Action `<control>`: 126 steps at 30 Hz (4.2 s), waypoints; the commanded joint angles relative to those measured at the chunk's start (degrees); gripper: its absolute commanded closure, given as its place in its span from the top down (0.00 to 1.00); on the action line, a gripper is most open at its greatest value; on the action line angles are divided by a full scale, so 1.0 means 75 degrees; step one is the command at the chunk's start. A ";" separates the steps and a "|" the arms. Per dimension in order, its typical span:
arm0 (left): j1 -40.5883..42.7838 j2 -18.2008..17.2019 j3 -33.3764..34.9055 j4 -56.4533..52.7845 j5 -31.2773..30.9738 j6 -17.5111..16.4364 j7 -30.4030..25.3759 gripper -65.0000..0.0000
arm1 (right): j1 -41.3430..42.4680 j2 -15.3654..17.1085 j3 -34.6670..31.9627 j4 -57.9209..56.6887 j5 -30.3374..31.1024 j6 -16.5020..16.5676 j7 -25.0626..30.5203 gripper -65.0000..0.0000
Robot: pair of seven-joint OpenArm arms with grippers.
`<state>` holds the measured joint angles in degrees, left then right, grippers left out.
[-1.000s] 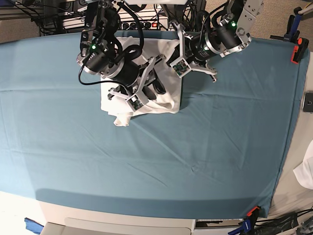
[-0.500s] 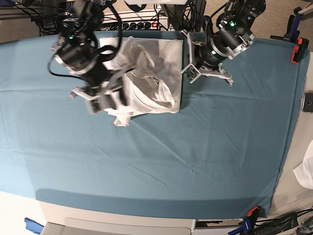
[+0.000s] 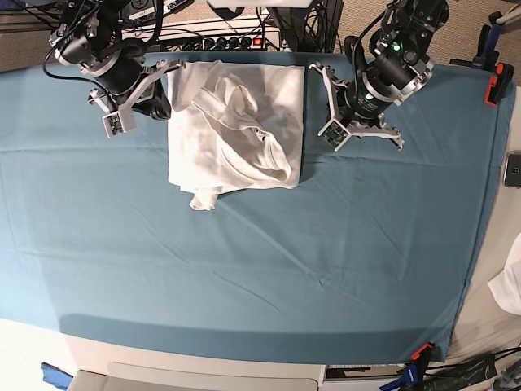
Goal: Fold the T-shirt properly
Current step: 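Release the shirt and move the right gripper off the bundle, then grasp the bundle's edges with both grippers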
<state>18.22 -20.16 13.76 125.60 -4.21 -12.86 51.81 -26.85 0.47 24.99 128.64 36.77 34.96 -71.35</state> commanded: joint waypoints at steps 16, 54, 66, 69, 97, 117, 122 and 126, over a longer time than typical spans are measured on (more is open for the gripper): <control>-0.0035 -0.0017 -0.0023 0.0117 0.0023 0.0026 -0.0289 0.00 | -0.0309 -0.0122 -0.1690 0.0149 -0.1221 -0.0291 0.0504 0.00; -0.0032 -0.0020 -0.0023 0.0117 -0.0108 0.0026 -0.0315 0.00 | 0.0886 -0.0079 -0.1250 0.0848 -0.3072 -0.0609 0.2081 0.00; -0.0038 -0.0020 -0.0023 0.0117 -0.0446 0.0020 -0.0318 0.00 | 0.2110 0.0959 0.1740 -0.1708 -0.0950 -0.0930 0.1845 0.30; -0.0035 -0.0020 -0.0023 0.0117 -0.0443 0.0020 -0.0321 0.00 | 0.2661 0.1221 0.1740 -0.3174 0.0157 -0.0898 0.1364 0.30; -0.0032 -0.0017 -0.0023 0.0117 -0.0443 0.0020 -0.0370 0.00 | 0.4089 0.0632 0.0251 -0.5467 0.1772 -0.0321 0.0449 0.43; 0.0341 -0.0020 -0.0026 0.0114 -0.1078 0.0845 0.0248 0.46 | 0.4089 0.0277 -0.0125 -0.5467 0.1090 -0.0321 0.0697 0.00; 0.0799 -0.0017 -0.0026 0.0114 -0.1425 0.0921 0.0323 0.46 | 0.4089 0.0277 -0.0125 -0.5467 0.1090 -0.0318 0.0697 0.00; 0.1032 0.0023 -0.0023 0.0114 -0.2060 0.0804 0.0297 0.46 | 0.4089 0.0277 -0.0125 -0.5467 0.1090 -0.0318 0.0699 0.00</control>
<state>25.78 -20.01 13.74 125.58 -19.05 -6.50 55.11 2.85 2.04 24.18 86.87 43.72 32.21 -67.02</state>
